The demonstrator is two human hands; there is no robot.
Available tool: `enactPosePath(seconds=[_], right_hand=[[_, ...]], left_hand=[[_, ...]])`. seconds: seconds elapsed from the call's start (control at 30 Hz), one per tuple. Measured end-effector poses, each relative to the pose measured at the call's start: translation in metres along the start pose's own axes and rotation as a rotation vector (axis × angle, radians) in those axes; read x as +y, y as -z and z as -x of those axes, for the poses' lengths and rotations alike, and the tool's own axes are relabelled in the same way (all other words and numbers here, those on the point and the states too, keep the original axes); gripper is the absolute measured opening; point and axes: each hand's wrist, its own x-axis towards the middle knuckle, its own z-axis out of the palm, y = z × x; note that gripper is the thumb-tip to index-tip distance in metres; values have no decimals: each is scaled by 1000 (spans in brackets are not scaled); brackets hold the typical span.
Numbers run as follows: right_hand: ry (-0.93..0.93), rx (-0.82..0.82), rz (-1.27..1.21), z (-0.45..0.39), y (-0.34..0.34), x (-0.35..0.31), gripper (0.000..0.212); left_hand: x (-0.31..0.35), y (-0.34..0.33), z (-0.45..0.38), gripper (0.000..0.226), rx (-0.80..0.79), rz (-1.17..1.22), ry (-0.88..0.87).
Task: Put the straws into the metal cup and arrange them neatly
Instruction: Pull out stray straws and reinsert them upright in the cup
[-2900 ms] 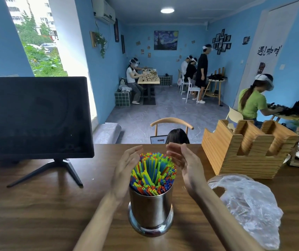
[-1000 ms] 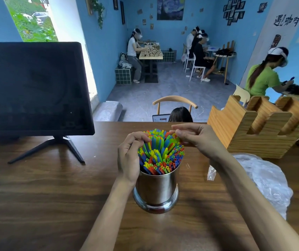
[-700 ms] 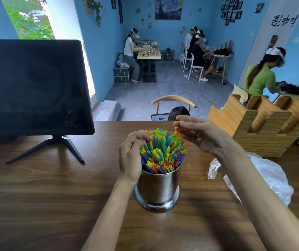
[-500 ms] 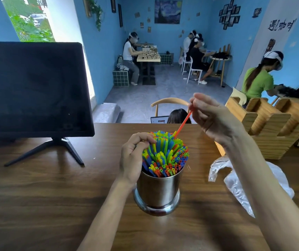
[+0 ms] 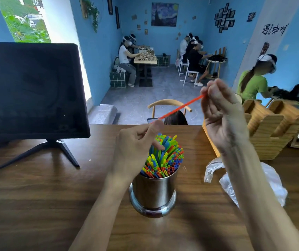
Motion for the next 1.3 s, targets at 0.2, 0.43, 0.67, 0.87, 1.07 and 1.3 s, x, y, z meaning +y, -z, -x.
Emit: enactPosePath(seconds=[0.2,0.43,0.67,0.87,1.07,1.3], right_hand=[[-196,-29,-3,19,21,32,24],[-314,-204,-71,28,24,52,31],[-122,-219,584,-1,36,48,23],[-59,-287,1290,-32,52,64,16],[-144,-469,1431,-36,47,76,30],[-170,-523,1456,-33,42,82,27]], left_hand=[[6,9,-15,18,295,636,286],[16,21,-31,39,316,839,192],[10,31,-30,65,345,450,-112],[-2,27,-22,63,25,98,-166],[-29,25,-18,16,-73,-218,-190],[-39,34,-27,9,-291,-422,-117]])
